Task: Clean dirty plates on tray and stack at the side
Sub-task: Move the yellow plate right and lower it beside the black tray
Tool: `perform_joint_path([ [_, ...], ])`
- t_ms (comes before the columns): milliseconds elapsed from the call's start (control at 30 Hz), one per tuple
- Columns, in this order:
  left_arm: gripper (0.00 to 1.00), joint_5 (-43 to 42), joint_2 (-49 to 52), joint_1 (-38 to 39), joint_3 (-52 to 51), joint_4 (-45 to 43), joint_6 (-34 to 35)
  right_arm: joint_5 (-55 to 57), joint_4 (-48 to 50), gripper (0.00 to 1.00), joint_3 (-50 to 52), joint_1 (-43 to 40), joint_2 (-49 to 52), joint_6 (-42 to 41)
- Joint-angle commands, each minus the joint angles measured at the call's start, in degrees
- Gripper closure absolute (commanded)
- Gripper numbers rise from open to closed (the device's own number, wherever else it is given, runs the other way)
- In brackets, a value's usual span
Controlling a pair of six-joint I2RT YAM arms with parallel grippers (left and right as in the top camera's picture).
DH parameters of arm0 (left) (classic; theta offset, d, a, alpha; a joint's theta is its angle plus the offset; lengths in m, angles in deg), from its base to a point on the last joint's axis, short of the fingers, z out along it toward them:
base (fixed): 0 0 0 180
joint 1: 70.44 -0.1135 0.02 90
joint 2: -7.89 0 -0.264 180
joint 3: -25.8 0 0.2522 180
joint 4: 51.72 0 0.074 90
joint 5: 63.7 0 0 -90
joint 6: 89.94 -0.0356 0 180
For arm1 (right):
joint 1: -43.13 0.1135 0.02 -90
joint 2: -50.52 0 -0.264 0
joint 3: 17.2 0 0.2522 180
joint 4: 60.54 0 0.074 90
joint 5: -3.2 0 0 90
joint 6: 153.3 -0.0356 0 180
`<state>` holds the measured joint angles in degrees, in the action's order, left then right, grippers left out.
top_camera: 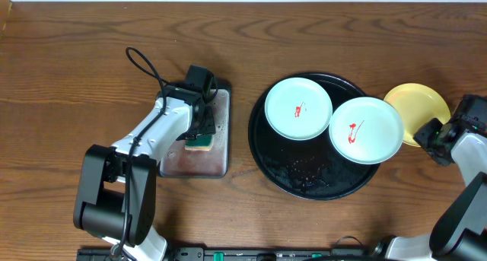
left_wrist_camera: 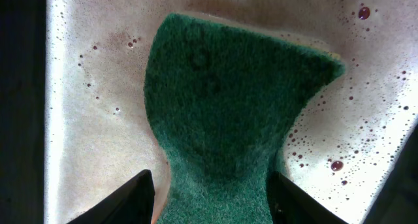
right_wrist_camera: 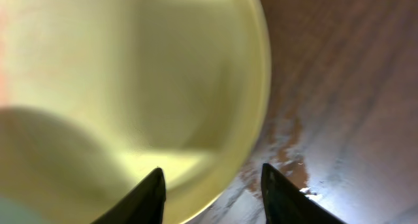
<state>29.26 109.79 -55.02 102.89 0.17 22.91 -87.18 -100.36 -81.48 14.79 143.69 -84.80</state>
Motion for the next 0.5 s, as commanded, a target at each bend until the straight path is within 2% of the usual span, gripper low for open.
perform_joint_path([
  [0,0.44,0.24,0.33,-0.24,-0.35,0.22,-0.13,-8.35,0.26,0.51,-1.18,0.26,-5.11,5.95],
  [200,0.44,0.24,0.33,-0.24,-0.35,0.22,-0.11,-24.55,1.05,0.41,-1.16,0.28,-8.61,16.33],
  [467,0.44,0.24,0.33,-0.24,-0.33,0.22,-0.13,-26.80,-4.28,0.40,-0.98,2.78,-7.10,18.10],
])
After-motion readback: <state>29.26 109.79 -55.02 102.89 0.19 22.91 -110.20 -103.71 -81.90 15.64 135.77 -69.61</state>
